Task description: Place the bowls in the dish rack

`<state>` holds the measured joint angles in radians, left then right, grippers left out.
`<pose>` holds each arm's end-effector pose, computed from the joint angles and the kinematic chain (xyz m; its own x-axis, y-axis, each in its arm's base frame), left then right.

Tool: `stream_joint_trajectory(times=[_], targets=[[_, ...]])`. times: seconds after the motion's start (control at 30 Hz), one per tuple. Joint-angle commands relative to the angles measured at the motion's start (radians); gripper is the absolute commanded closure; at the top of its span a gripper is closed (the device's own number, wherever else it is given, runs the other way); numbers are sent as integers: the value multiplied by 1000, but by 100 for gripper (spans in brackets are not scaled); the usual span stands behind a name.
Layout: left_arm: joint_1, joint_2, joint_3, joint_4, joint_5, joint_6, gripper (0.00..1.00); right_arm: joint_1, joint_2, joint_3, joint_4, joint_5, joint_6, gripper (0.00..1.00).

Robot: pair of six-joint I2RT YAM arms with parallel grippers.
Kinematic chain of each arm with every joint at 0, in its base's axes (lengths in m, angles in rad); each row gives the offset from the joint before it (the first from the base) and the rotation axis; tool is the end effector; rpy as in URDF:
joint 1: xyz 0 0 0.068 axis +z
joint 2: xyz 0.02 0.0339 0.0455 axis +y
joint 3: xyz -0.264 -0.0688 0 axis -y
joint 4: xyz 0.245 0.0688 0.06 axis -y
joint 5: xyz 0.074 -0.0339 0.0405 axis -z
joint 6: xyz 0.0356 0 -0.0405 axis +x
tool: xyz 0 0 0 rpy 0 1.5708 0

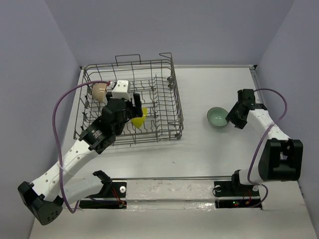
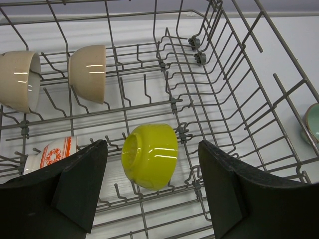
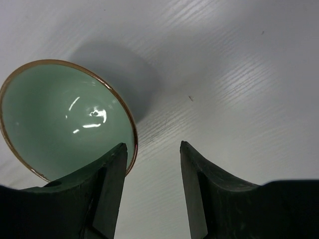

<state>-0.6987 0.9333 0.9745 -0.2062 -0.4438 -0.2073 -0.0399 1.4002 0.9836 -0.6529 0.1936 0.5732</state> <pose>0.1705 -0.1233 0.3783 -0.1759 -0.0950 -0.9798 0.2252 0.9650 -0.1340 0.2754 -0.0178 0.2339 -0.6649 0.5592 -0.4953 0.5857 0.8017 0.1189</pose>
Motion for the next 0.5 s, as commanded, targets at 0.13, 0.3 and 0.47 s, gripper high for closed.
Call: stream_joint_trajectory(times=[0.13, 0.3, 0.47], targets=[[2, -16, -10, 45, -4, -7, 17, -2, 26, -22, 88, -20, 11, 47], [2, -14, -11, 45, -4, -7, 18, -2, 39, -33, 107, -29, 11, 47], [2, -13, -11, 45, -6, -10, 17, -2, 46, -43, 125, -37, 11, 47]])
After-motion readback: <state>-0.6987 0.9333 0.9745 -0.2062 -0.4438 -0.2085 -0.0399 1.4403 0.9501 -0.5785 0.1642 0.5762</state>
